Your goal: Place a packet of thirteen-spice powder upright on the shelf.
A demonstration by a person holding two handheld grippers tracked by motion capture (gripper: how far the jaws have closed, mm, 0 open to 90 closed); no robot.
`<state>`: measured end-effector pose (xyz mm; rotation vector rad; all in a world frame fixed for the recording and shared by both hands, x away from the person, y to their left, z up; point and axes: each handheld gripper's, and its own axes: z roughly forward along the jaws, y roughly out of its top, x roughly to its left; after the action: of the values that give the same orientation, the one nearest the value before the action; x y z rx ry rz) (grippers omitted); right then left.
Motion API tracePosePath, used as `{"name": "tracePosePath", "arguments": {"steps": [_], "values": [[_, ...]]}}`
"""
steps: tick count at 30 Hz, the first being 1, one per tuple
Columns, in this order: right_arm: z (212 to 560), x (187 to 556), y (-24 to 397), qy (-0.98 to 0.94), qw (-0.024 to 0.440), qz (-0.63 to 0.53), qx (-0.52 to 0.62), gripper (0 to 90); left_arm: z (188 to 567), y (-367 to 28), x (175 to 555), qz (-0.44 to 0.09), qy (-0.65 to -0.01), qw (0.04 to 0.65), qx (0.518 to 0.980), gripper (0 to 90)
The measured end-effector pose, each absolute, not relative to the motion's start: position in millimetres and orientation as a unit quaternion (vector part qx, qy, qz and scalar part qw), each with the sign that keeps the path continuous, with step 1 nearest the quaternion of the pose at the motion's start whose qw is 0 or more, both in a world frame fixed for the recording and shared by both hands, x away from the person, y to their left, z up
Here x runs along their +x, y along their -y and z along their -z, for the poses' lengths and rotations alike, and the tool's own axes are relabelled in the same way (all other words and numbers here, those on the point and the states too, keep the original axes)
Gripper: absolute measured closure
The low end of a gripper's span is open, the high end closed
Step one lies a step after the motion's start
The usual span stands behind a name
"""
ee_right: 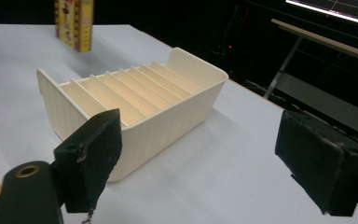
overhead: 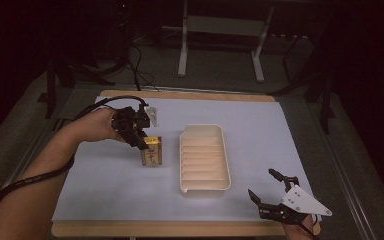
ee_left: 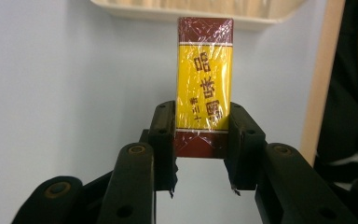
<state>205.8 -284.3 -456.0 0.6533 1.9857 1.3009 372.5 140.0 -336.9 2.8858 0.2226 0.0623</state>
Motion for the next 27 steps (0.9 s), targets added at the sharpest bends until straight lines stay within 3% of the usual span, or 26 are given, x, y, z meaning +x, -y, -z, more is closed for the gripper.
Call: {"name": "tracePosePath", "arguments": {"steps": [27], "values": [[456, 206, 285, -0.761, 0.331, -0.499, 0.250, 14.8, 316, -108, 400, -0.055, -0.078, 0.242, 0.965, 67.8]]}}
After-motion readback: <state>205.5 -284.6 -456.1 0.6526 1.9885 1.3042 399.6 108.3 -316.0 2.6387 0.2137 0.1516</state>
